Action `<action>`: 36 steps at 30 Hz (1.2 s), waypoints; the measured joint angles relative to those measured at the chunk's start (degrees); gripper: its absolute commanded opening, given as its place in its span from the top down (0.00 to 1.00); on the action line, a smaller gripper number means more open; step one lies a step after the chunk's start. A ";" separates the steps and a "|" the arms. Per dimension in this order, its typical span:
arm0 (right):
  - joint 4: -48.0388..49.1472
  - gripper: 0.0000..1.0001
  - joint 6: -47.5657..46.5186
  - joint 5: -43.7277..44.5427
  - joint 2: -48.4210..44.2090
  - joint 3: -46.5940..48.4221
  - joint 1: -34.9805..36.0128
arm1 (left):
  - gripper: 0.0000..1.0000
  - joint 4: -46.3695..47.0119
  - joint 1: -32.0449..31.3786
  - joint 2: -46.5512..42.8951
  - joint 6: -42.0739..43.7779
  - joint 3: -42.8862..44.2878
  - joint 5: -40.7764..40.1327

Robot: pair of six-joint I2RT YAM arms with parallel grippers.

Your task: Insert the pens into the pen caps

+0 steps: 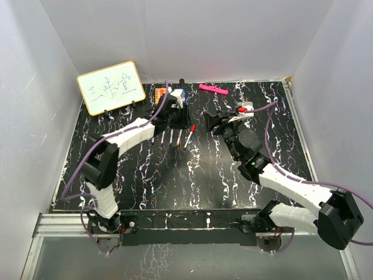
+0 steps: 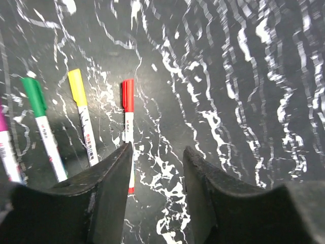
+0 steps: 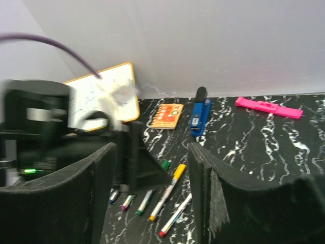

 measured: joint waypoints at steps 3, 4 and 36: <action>-0.37 0.36 -0.35 1.07 0.00 -0.04 -1.44 | 0.28 0.83 0.26 -7.98 0.28 -2.84 -2.32; -0.46 0.34 -0.33 1.20 -0.02 -0.20 -2.34 | 0.07 1.22 0.46 -11.04 0.52 -4.26 -3.04; -15.47 0.02 15.58 -2.80 -4.70 -4.15 -45.31 | 0.02 -14.53 22.93 -48.61 1.44 -22.56 -25.97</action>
